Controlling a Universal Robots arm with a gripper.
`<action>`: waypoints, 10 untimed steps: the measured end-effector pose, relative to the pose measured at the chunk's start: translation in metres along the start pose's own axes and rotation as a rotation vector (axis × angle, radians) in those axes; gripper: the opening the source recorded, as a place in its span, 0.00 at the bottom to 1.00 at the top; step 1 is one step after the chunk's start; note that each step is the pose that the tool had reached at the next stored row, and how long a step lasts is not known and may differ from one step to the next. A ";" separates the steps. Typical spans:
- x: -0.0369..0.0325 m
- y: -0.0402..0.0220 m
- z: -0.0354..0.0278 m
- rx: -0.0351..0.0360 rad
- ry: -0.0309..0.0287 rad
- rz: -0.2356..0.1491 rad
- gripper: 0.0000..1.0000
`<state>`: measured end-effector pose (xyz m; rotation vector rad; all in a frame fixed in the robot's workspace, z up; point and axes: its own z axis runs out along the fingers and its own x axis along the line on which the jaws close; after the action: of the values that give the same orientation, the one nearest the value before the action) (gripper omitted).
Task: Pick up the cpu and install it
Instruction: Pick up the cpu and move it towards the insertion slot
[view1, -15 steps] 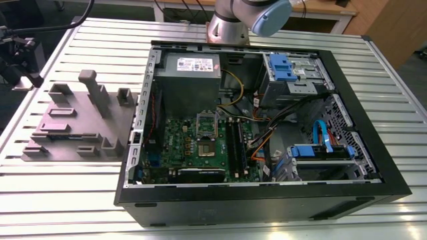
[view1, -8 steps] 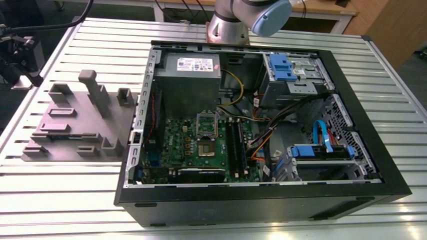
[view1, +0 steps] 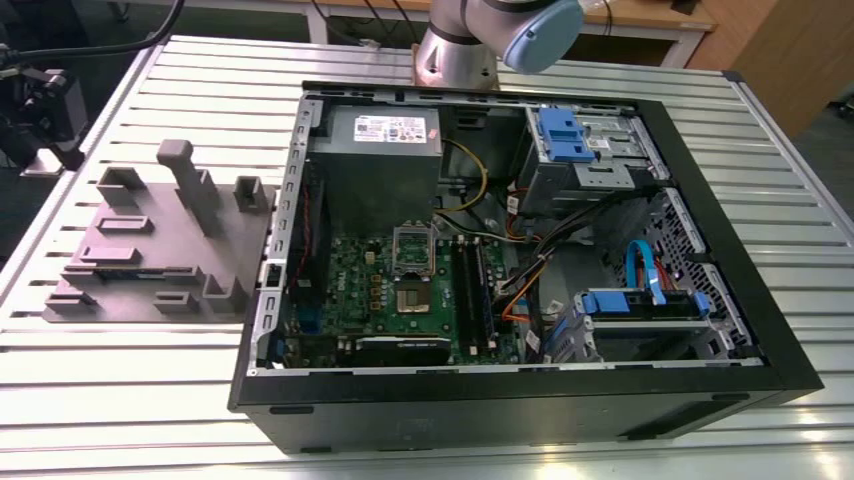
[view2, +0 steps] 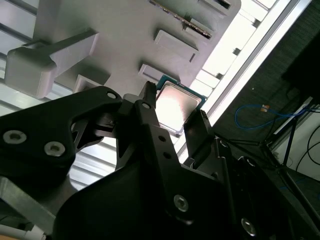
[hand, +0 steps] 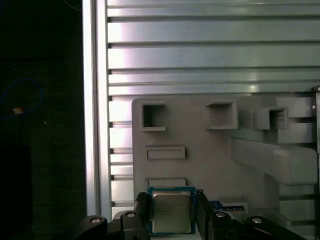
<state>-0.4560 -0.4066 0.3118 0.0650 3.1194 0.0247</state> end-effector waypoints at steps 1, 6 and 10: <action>0.0000 0.0000 -0.0005 0.0000 0.0001 0.000 0.47; -0.0001 0.0001 -0.0030 -0.0001 0.0000 0.000 0.47; -0.0001 0.0001 -0.0050 0.0000 0.0001 0.000 0.47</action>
<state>-0.4560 -0.4066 0.3168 0.0649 3.1194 0.0247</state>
